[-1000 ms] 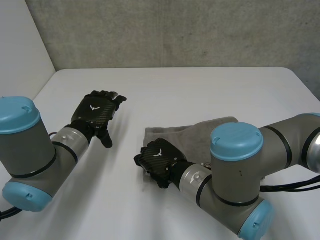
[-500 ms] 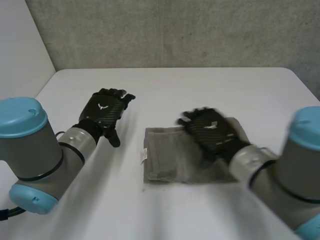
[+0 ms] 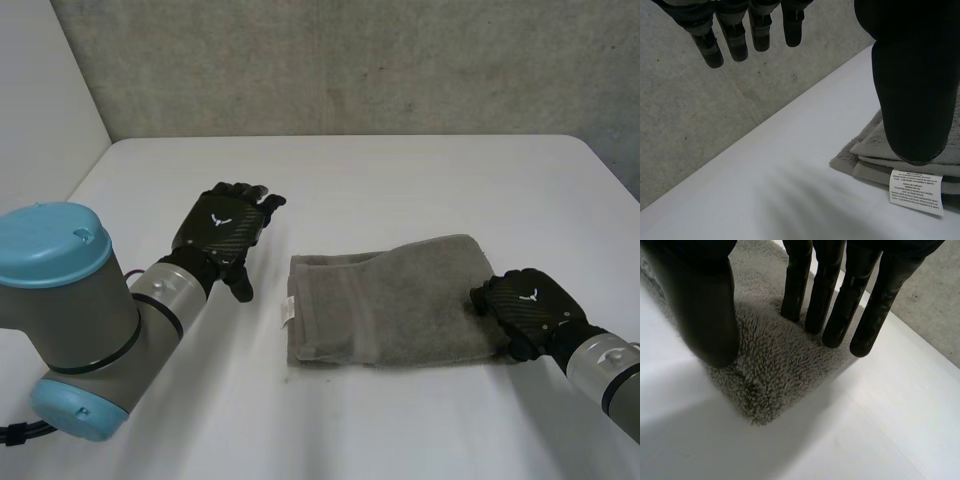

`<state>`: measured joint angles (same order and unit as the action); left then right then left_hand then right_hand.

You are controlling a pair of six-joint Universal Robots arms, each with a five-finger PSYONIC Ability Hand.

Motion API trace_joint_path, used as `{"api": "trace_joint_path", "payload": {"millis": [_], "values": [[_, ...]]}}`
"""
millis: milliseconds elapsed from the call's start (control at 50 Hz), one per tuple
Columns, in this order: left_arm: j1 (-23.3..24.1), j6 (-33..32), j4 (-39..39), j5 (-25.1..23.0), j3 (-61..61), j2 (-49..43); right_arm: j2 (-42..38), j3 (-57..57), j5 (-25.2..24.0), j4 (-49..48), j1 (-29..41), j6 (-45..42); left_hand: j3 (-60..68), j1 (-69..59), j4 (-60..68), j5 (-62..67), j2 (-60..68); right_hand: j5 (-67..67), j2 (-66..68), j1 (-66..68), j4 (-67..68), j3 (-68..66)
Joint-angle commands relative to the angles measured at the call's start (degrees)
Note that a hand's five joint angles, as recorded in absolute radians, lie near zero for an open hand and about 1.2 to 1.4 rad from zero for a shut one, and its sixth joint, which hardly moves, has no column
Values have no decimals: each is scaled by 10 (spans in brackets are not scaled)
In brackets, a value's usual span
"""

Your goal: Fold the towel.

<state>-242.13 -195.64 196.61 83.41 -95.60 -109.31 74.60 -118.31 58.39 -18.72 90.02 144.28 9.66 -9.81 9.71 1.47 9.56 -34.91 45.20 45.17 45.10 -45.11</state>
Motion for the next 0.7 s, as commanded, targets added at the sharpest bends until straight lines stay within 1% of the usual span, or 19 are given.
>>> {"api": "trace_joint_path", "payload": {"millis": [20,40,60,80,220,240,260,300,320,360,380,420,440,460,480,540,560,640,700], "values": [[0,0,0,0,-1,1,-1,-3,25,-20,1,0,3,-2,3,-15,4,-192,189,190,190,-190],[1,0,0,0,-2,0,2,-3,34,-22,1,0,3,-2,3,-15,4,-288,285,286,286,-286],[1,0,0,0,-2,0,2,-3,34,-22,1,0,3,-2,3,-15,4,-289,286,287,287,-287],[1,0,0,0,-2,1,4,-1,42,-22,2,0,3,-2,3,-15,4,-350,347,348,348,-348],[-1,0,0,0,-2,2,15,22,55,-19,16,-17,3,-2,3,-15,4,-351,348,348,349,-349],[-1,0,0,0,-2,3,26,36,51,-16,38,-31,3,-2,3,-15,4,-351,348,348,349,-349],[-1,0,0,0,-2,3,26,36,51,-16,38,-31,3,-2,3,-15,4,-351,348,348,349,-349],[-2,0,0,0,1,9,34,78,58,-4,135,-64,3,-2,3,-15,4,-351,348,348,349,-349],[-2,0,0,0,1,9,34,78,58,-4,135,-65,3,-2,3,-15,4,-351,348,348,349,-349],[-4,0,0,1,1,14,4,133,73,20,239,-108,3,-2,3,-15,4,-351,348,348,349,-349],[-4,0,0,1,1,14,4,134,73,20,240,-109,3,-2,3,-15,4,-351,348,348,349,-349],[-7,0,-1,4,-1,18,-36,197,100,53,323,-172,3,-2,3,-15,4,-351,348,348,349,-349],[-7,0,-1,4,-1,18,-36,197,100,53,323,-172,3,-2,3,-15,4,-351,348,348,349,-349],[-7,0,-1,9,-1,22,-57,226,112,67,359,-206,3,-2,3,-15,4,-351,348,348,349,-349],[-7,0,-1,9,-1,22,-57,226,112,67,359,-206,3,-2,3,-15,4,-351,348,348,349,-349],[-9,0,-2,22,-2,36,-128,292,135,94,445,-302,3,-2,3,-15,4,-351,348,348,349,-349],[-9,0,-2,22,-2,36,-128,292,135,94,445,-302,3,-2,3,-15,4,-351,348,348,349,-349],[-11,1,0,26,-2,48,-180,313,134,94,488,-347,3,-2,3,-15,4,-351,348,348,349,-349],[-18,2,1,31,1,53,-186,320,137,91,493,-348,3,-2,3,-15,4,-351,348,348,349,-349]]}}
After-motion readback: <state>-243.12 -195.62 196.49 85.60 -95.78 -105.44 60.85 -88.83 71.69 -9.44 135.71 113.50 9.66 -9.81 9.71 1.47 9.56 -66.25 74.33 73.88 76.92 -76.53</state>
